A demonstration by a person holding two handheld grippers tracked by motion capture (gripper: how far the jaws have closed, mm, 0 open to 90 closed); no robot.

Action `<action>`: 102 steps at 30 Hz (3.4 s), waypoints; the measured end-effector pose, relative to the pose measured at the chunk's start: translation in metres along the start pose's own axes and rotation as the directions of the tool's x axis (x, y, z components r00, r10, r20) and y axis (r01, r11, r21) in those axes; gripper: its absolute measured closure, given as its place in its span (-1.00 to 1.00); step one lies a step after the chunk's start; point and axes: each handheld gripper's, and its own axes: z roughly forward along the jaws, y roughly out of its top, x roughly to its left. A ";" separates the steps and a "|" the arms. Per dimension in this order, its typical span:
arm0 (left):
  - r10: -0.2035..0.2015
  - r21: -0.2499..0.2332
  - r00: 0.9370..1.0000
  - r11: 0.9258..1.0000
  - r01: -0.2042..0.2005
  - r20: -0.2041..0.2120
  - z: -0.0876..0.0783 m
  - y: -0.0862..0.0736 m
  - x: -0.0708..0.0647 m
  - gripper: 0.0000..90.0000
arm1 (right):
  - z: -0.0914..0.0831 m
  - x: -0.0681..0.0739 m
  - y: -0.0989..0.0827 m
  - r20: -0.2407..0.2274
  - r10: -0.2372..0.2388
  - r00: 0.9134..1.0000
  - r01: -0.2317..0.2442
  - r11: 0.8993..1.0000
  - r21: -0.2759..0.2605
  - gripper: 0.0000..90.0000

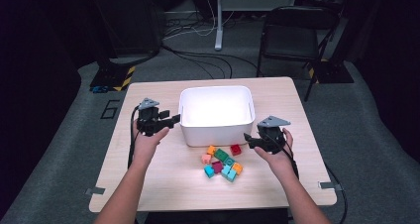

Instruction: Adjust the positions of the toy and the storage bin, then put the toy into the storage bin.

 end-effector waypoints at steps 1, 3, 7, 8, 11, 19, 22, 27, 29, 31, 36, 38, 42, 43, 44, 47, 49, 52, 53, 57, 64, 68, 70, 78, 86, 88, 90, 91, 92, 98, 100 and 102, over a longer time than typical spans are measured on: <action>-0.002 0.004 1.000 1.000 0.002 -0.002 -0.003 -0.003 0.002 -0.02 | -0.003 0.001 0.000 0.000 -0.003 1.000 0.003 1.000 0.004 -0.23; 0.002 0.011 1.000 1.000 -0.002 -0.016 -0.006 -0.008 0.004 -0.03 | -0.007 0.004 -0.001 0.008 0.002 1.000 -0.002 1.000 -0.002 -0.29; 0.006 0.019 0.999 1.000 -0.005 -0.037 -0.008 -0.023 0.009 -0.03 | -0.011 0.008 -0.005 -0.003 0.001 1.000 -0.001 1.000 0.000 -0.29; 0.003 0.025 0.999 1.000 -0.002 -0.036 -0.007 -0.027 0.011 -0.03 | -0.011 0.009 -0.005 0.003 -0.005 1.000 0.005 1.000 0.000 -0.27; 0.017 0.039 0.998 0.999 -0.015 -0.052 -0.004 -0.038 0.013 -0.03 | -0.009 0.011 -0.009 0.019 -0.014 1.000 0.014 1.000 -0.004 -0.22; 0.012 0.032 0.998 0.999 -0.011 -0.060 0.001 -0.060 0.018 -0.02 | 0.000 0.012 -0.022 -0.016 -0.004 1.000 0.005 0.999 0.039 0.05; 0.014 0.024 0.998 1.000 -0.012 -0.061 0.002 -0.064 0.018 -0.03 | 0.002 0.012 -0.026 -0.032 0.006 0.999 -0.005 0.999 0.050 0.04; 0.041 0.023 0.997 0.999 -0.040 -0.065 0.002 -0.069 0.019 -0.02 | 0.003 0.012 -0.031 -0.042 0.011 0.999 -0.007 0.997 0.073 0.07; 0.050 0.016 0.996 0.999 -0.049 -0.068 0.002 -0.073 0.021 -0.02 | 0.001 0.013 -0.033 -0.036 0.000 0.999 0.002 0.998 0.067 0.08; 0.044 0.010 0.996 0.999 -0.044 -0.074 0.002 -0.076 0.023 -0.02 | -0.001 0.014 -0.037 -0.036 0.004 0.999 -0.001 0.998 0.063 0.11; 0.035 0.017 0.996 0.999 -0.034 -0.088 0.005 -0.081 0.027 -0.02 | 0.000 0.015 -0.053 -0.074 0.031 0.997 -0.025 0.996 0.082 0.13; 0.036 0.028 0.996 0.999 -0.034 -0.088 0.007 -0.081 0.030 -0.02 | 0.004 0.015 -0.057 -0.090 0.031 0.995 -0.022 0.995 0.098 0.12; 0.024 0.032 0.996 0.999 -0.021 -0.089 0.012 -0.081 0.033 -0.03 | 0.009 0.018 -0.061 -0.085 0.011 0.996 -0.002 0.995 0.102 0.12; 0.023 0.031 0.996 0.999 -0.020 -0.091 0.013 -0.081 0.034 -0.04 | 0.010 0.019 -0.061 -0.086 0.023 0.996 -0.014 0.995 0.102 0.12; 0.022 0.032 0.996 0.999 -0.019 -0.091 0.013 -0.081 0.035 -0.04 | 0.012 0.019 -0.062 -0.085 0.026 0.996 -0.017 0.995 0.102 0.12; 0.008 0.024 0.995 1.000 -0.006 -0.102 0.012 -0.081 0.037 -0.05 | 0.016 0.024 -0.062 -0.081 0.022 0.996 -0.014 0.995 0.100 0.14; 0.000 0.019 0.994 1.000 0.002 -0.107 0.010 -0.082 0.039 -0.05 | 0.019 0.028 -0.061 -0.074 0.008 0.997 0.000 0.995 0.098 0.17; 0.000 0.014 0.994 1.000 0.002 -0.111 0.008 -0.083 0.041 -0.05 | 0.024 0.033 -0.058 -0.073 0.013 0.997 -0.006 0.995 0.095 0.17; -0.001 0.015 0.994 1.000 0.002 -0.114 0.007 -0.084 0.041 -0.05 | 0.026 0.035 -0.057 -0.071 0.017 0.997 -0.010 0.995 0.094 0.16; -0.006 0.021 0.993 1.000 0.008 -0.118 0.006 -0.087 0.043 -0.05 | 0.034 0.038 -0.054 -0.072 0.027 0.997 -0.020 0.995 0.099 0.16; 0.007 0.019 0.991 1.000 -0.004 -0.134 -0.001 -0.090 0.041 -0.05 | 0.051 0.048 -0.050 -0.054 0.016 0.998 -0.010 0.995 0.102 0.08; 0.001 0.011 0.989 1.000 0.001 -0.149 -0.004 -0.091 0.043 -0.04 | 0.055 0.052 -0.048 -0.030 -0.018 0.999 0.021 0.993 0.112 0.08; 0.002 0.010 0.988 1.000 -0.001 -0.152 -0.005 -0.091 0.044 -0.04 | 0.057 0.050 -0.049 -0.026 -0.018 0.999 0.021 0.993 0.118 0.07; -0.003 0.012 0.989 1.000 0.005 -0.151 -0.004 -0.092 0.047 -0.04 | 0.064 0.044 -0.050 -0.016 0.026 1.000 -0.024 0.989 0.146 0.08; -0.014 0.002 0.988 1.000 0.015 -0.157 -0.006 -0.092 0.049 -0.04 | 0.067 0.043 -0.051 -0.013 0.016 1.000 -0.014 0.990 0.143 0.16; -0.013 0.001 0.987 1.000 0.014 -0.160 -0.006 -0.092 0.049 -0.04 | 0.066 0.042 -0.051 -0.014 0.018 1.000 -0.016 0.989 0.148 0.18; -0.012 0.004 0.987 1.000 0.013 -0.159 -0.007 -0.093 0.049 -0.04 | 0.066 0.042 -0.051 -0.016 0.008 1.000 -0.006 0.989 0.148 0.18; -0.014 0.003 0.987 1.000 0.015 -0.162 -0.007 -0.093 0.049 -0.04 | 0.066 0.042 -0.051 -0.015 0.011 1.000 -0.008 0.989 0.149 0.18; -0.015 0.003 0.987 1.000 0.016 -0.162 -0.008 -0.093 0.049 -0.04 | 0.067 0.043 -0.050 -0.010 0.014 1.000 -0.013 0.989 0.147 0.16; -0.018 0.006 0.986 1.000 0.019 -0.167 -0.008 -0.094 0.050 -0.04 | 0.074 0.045 -0.053 -0.011 0.009 1.000 -0.007 0.983 0.183 0.17; -0.018 0.006 0.986 1.000 0.019 -0.167 -0.008 -0.094 0.050 -0.04 | 0.073 0.045 -0.052 -0.008 0.007 1.000 -0.005 0.984 0.179 0.18; -0.018 0.007 0.986 1.000 0.020 -0.167 -0.008 -0.094 0.050 -0.04 | 0.072 0.044 -0.052 -0.011 0.006 1.000 -0.004 0.983 0.182 0.22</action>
